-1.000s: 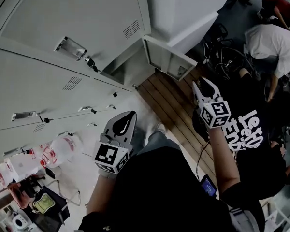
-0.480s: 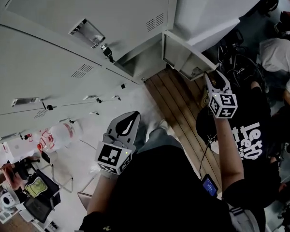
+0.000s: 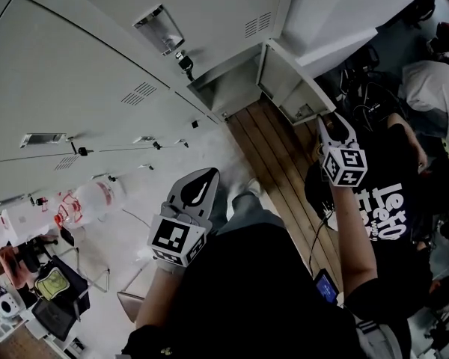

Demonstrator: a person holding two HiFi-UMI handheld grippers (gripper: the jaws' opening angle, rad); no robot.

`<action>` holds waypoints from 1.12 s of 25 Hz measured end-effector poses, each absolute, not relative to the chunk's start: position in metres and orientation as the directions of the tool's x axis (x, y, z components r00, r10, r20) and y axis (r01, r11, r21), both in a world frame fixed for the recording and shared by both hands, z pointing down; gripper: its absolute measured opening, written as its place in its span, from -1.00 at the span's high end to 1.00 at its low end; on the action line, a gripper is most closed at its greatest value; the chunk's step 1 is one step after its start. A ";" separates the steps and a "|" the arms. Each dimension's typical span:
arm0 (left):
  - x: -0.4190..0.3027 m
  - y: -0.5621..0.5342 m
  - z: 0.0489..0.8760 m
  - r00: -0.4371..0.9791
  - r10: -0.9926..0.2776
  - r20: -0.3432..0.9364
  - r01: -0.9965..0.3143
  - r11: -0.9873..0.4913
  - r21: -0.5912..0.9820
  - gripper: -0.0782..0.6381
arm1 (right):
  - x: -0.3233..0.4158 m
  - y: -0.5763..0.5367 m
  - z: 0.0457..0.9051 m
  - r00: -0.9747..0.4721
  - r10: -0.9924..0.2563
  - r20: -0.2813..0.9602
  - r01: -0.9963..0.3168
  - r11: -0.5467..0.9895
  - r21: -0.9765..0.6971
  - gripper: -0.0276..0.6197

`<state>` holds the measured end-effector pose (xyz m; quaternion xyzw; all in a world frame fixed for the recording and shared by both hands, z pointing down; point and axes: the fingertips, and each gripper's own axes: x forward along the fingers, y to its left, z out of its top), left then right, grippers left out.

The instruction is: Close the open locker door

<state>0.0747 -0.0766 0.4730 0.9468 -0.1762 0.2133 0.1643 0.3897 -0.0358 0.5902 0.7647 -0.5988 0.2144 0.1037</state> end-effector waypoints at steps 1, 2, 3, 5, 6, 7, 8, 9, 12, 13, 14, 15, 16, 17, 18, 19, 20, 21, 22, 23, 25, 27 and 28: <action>0.071 -0.076 0.473 0.848 -0.262 0.461 -0.403 -0.884 0.239 0.72 | 0.383 -0.035 0.590 0.187 -0.872 0.452 -0.960 -0.259 -0.102 0.40; 0.068 -0.075 0.473 0.849 -0.261 0.460 -0.402 -0.884 0.240 0.72 | 0.376 -0.034 0.589 0.183 -0.872 0.453 -0.961 -0.257 -0.106 0.40; 0.064 -0.074 0.473 0.849 -0.260 0.460 -0.401 -0.883 0.242 0.72 | 0.368 -0.034 0.589 0.178 -0.872 0.455 -0.961 -0.253 -0.110 0.40; 0.057 -0.074 0.473 0.848 -0.260 0.461 -0.404 -0.881 0.247 0.72 | 0.354 -0.033 0.590 0.163 -0.871 0.464 -0.963 -0.242 -0.115 0.40; 0.053 -0.074 0.473 0.847 -0.260 0.463 -0.407 -0.878 0.252 0.72 | 0.346 -0.033 0.590 0.156 -0.869 0.469 -0.965 -0.236 -0.116 0.40; 0.049 -0.074 0.473 0.847 -0.261 0.464 -0.410 -0.875 0.257 0.72 | 0.340 -0.033 0.590 0.149 -0.867 0.476 -0.966 -0.230 -0.118 0.40; 0.046 -0.075 0.472 0.847 -0.261 0.464 -0.412 -0.873 0.261 0.72 | 0.333 -0.033 0.591 0.142 -0.865 0.481 -0.967 -0.225 -0.121 0.40; 0.043 -0.075 0.471 0.847 -0.261 0.463 -0.414 -0.871 0.265 0.72 | 0.326 -0.033 0.591 0.134 -0.865 0.484 -0.968 -0.220 -0.125 0.40; 0.036 -0.078 0.471 0.848 -0.265 0.460 -0.417 -0.868 0.269 0.72 | 0.306 -0.037 0.590 0.103 -0.868 0.487 -0.973 -0.189 -0.132 0.41; 0.033 -0.078 0.471 0.847 -0.266 0.460 -0.418 -0.868 0.268 0.72 | 0.299 -0.038 0.590 0.091 -0.869 0.486 -0.975 -0.178 -0.134 0.42; 0.031 -0.079 0.471 0.846 -0.268 0.460 -0.421 -0.867 0.268 0.72 | 0.292 -0.040 0.590 0.081 -0.870 0.487 -0.977 -0.166 -0.135 0.43; 0.029 -0.080 0.471 0.846 -0.270 0.459 -0.423 -0.865 0.270 0.72 | 0.286 -0.041 0.591 0.070 -0.870 0.488 -0.978 -0.155 -0.137 0.43; 0.027 -0.081 0.470 0.847 -0.272 0.457 -0.424 -0.864 0.272 0.72 | 0.279 -0.043 0.591 0.058 -0.870 0.490 -0.980 -0.144 -0.139 0.44; 0.026 -0.082 0.469 0.847 -0.274 0.455 -0.426 -0.862 0.275 0.72 | 0.273 -0.045 0.590 0.046 -0.870 0.491 -0.981 -0.132 -0.142 0.44; 0.024 -0.082 0.468 0.847 -0.276 0.454 -0.428 -0.861 0.275 0.72 | 0.266 -0.047 0.590 0.031 -0.870 0.493 -0.982 -0.119 -0.148 0.44; 0.022 -0.083 0.467 0.846 -0.279 0.453 -0.431 -0.860 0.274 0.72 | 0.259 -0.048 0.590 0.015 -0.870 0.493 -0.982 -0.105 -0.156 0.44; 0.021 -0.084 0.467 0.845 -0.283 0.453 -0.434 -0.859 0.273 0.72 | 0.252 -0.051 0.589 -0.003 -0.871 0.491 -0.982 -0.089 -0.164 0.44; 0.019 -0.085 0.467 0.844 -0.287 0.454 -0.438 -0.857 0.271 0.72 | 0.245 -0.054 0.588 -0.021 -0.873 0.488 -0.982 -0.073 -0.172 0.44; 0.017 -0.086 0.466 0.842 -0.291 0.454 -0.442 -0.856 0.270 0.72 | 0.239 -0.056 0.586 -0.033 -0.875 0.483 -0.982 -0.061 -0.178 0.44; 0.016 -0.087 0.466 0.841 -0.296 0.453 -0.445 -0.854 0.268 0.72 | 0.236 -0.059 0.584 -0.039 -0.877 0.478 -0.982 -0.054 -0.179 0.44; 0.013 -0.089 0.464 0.838 -0.306 0.451 -0.454 -0.851 0.266 0.72 | 0.232 -0.064 0.581 -0.036 -0.881 0.472 -0.984 -0.051 -0.170 0.45; 0.008 -0.090 0.463 0.834 -0.318 0.450 -0.464 -0.846 0.263 0.72 | 0.232 -0.070 0.580 -0.029 -0.881 0.473 -0.986 -0.054 -0.160 0.45; 0.006 -0.091 0.463 0.832 -0.324 0.450 -0.470 -0.843 0.261 0.72 | 0.232 -0.073 0.580 -0.030 -0.880 0.474 -0.986 -0.052 -0.158 0.45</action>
